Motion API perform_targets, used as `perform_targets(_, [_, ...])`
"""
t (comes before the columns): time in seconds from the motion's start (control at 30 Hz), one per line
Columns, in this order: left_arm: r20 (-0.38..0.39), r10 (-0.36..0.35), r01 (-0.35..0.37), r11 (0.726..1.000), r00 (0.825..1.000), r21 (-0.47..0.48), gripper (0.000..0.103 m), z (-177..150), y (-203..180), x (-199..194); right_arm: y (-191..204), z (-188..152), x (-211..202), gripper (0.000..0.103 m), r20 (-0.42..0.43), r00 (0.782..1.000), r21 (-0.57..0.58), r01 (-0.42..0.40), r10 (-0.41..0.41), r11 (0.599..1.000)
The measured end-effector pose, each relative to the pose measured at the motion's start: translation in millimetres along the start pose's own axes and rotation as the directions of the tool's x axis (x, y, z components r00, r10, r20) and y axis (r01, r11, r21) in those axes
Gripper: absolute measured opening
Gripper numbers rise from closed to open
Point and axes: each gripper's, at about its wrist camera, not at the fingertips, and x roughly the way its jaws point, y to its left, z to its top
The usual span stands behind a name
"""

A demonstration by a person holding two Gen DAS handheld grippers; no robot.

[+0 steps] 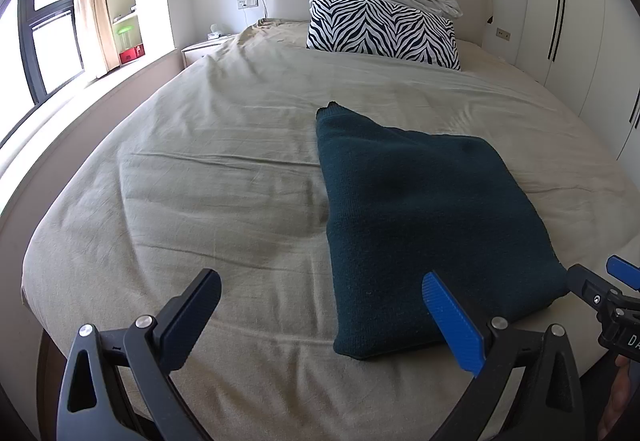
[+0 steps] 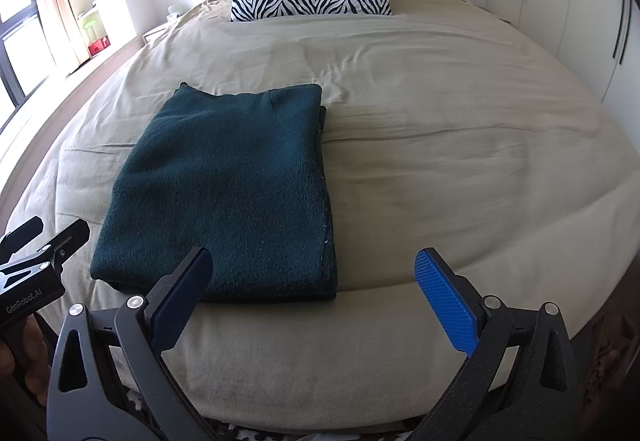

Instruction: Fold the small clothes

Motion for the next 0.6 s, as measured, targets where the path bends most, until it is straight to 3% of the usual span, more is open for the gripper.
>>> perform_targets(0.6, [-0.003, 0.000, -0.001, 1.000, 1.000, -0.004, 0.103, -2.2, 1.8, 1.0, -0.4, -1.7, 1.5, 0.103, -0.007, 1.000, 0.002, -0.003, 0.003, 1.000])
